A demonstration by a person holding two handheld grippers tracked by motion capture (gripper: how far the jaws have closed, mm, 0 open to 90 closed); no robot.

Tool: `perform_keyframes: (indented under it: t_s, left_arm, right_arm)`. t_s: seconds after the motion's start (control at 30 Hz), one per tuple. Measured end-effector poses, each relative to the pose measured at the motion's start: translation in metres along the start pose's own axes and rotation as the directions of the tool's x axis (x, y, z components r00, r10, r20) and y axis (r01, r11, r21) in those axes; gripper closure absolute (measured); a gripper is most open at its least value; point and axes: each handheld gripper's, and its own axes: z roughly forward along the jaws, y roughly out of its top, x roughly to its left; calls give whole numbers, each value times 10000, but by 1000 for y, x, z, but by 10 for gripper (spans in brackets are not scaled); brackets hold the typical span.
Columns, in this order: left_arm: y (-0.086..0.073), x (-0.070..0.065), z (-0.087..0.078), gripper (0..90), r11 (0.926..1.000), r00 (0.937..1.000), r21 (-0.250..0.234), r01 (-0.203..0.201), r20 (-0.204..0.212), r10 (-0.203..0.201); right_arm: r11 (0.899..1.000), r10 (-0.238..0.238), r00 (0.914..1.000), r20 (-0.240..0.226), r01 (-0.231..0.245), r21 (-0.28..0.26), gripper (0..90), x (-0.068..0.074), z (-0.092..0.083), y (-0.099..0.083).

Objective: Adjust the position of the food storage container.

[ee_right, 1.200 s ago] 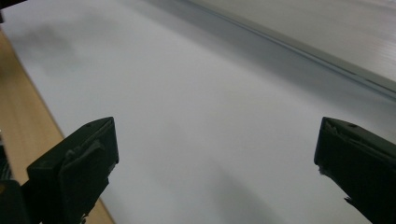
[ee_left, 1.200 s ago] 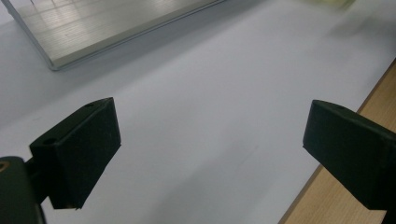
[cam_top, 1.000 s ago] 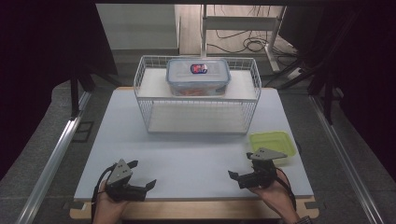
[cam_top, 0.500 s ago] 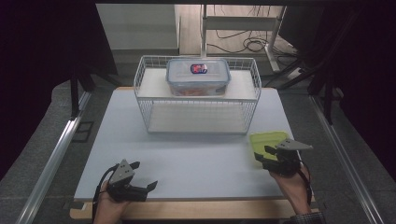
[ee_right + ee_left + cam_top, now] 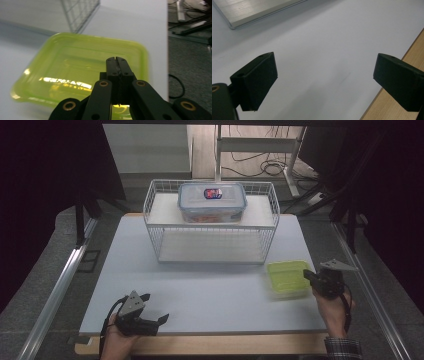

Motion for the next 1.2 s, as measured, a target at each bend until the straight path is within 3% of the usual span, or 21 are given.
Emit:
perform_keyframes:
  t_s: [0.33, 0.47, 0.6, 0.83, 1.2]
  left_arm:
    - [0, 1, 1, 52, 10000, 10000, 8, 77, 0, -77]
    - [0, 1, 2, 52, 9999, 9999, 28, 102, 51, -102]
    - [-1, 0, 3, 53, 9999, 9999, 75, 120, 80, -121]
    - [-1, -1, 6, 53, 9998, 9998, 164, 119, 171, -122]
    - [0, -3, 5, 52, 9998, 9998, 220, 8, 206, -12]
  right_arm:
    - [9994, 196, 9944, 1040, -223, 254, 889, -31, 19, 4]
    - [9982, 351, 9916, 1244, -408, 430, 890, -42, 29, 3]
    - [9970, 374, 9926, 1158, -450, 632, 890, -45, 37, 2]
    - [9960, 296, 9953, 927, -373, 816, 890, -40, 38, 2]
    - [9910, -289, 9995, -94, 299, 1303, 890, 1, 44, 5]
